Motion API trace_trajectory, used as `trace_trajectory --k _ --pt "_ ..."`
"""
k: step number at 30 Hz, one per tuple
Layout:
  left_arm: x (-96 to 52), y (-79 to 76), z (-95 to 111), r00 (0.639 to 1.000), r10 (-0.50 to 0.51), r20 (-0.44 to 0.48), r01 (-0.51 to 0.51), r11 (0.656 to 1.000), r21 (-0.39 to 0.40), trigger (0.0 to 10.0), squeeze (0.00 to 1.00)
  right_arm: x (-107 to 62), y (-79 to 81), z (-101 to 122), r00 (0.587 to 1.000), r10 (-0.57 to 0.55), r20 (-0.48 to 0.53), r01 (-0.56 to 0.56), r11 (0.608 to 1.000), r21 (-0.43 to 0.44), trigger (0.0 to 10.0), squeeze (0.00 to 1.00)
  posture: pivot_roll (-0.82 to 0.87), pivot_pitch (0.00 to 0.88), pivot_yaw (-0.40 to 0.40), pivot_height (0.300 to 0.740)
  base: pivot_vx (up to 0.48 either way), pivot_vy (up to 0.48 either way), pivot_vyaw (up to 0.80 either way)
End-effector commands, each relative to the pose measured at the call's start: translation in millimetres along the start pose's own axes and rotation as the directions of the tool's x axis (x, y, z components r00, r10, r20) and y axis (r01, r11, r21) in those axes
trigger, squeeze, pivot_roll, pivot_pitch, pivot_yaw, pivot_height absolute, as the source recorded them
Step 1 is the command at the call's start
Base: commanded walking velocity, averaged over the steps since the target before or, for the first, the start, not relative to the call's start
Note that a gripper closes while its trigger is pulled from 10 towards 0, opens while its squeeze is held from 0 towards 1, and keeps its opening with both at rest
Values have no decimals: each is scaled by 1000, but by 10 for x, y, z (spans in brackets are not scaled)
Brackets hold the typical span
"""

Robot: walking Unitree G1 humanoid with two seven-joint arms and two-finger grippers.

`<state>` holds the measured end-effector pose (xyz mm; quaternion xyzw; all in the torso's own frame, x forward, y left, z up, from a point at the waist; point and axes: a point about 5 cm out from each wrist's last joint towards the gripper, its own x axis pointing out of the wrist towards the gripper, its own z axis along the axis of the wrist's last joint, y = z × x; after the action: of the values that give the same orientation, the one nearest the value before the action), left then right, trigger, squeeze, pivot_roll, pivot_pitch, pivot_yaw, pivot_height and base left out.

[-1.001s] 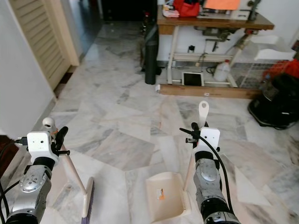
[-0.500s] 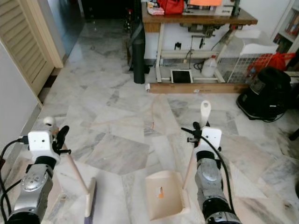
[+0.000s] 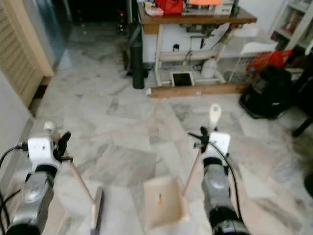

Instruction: Sweep floor

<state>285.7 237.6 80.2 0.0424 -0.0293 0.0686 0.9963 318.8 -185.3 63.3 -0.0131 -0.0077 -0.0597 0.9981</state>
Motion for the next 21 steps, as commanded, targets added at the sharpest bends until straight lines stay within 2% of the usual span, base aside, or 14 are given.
trace_trajectory --k 1,21 --pt "66 -11 131 998 -14 59 13 1000 21 10000 0 46 -106 99 999 -29 45 29 1000 -8 10000 0 48 0 6 740 0 0 -788" --pt "62 -22 131 998 -20 58 19 1000 22 10000 0 50 -106 108 998 -30 49 30 1000 -8 10000 0 50 0 5 740 0 0 -788"
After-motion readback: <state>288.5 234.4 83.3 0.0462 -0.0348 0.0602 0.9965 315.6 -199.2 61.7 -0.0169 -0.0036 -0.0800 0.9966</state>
